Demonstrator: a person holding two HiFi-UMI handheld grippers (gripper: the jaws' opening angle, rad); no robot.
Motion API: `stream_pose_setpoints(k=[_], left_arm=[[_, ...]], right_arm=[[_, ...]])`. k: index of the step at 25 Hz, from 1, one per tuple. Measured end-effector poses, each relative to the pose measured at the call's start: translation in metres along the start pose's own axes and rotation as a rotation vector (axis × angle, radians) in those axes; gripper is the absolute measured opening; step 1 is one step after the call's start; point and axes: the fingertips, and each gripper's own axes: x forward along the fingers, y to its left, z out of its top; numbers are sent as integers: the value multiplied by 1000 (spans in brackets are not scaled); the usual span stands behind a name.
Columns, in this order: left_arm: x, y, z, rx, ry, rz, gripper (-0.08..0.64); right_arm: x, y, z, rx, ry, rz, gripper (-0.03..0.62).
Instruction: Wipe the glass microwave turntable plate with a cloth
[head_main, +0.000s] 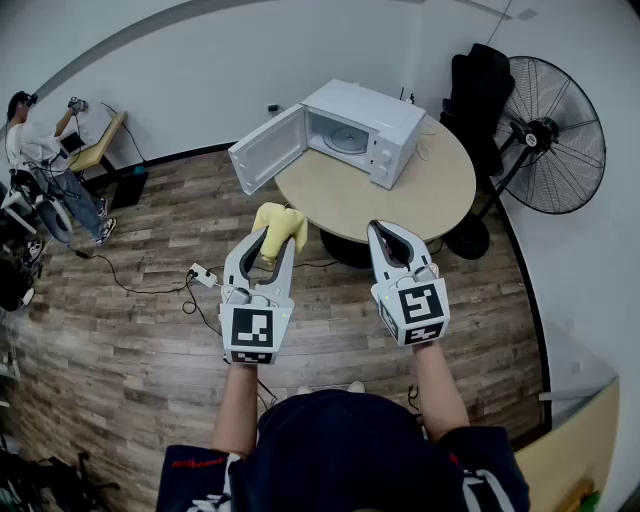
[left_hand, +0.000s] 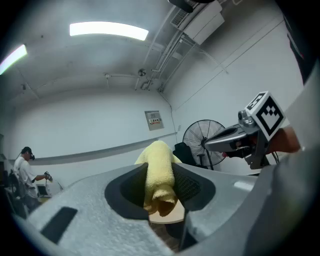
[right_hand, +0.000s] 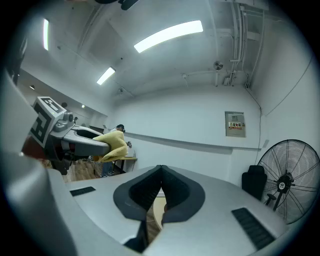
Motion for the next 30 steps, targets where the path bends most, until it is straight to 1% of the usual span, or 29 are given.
stream_pose_setpoints(k=[7,12,20,25,30], left_arm=[[5,-6,2,5,5,6,127],[9,-13,2,4,17,20,127],[22,-48,-7,-12,69,38,127],[24,-72,-18,-17,101,42,127],[35,-81,-22,-11,110,34,127]], right_arm=[[1,-9,-2,19,-11,8,9],[-1,-11,-9,6,0,33,9],[-11,-31,-31,21,22,82,10],[-14,-34,-51,39,34,122,10],[-6,-38,-60,44,37,141,10]])
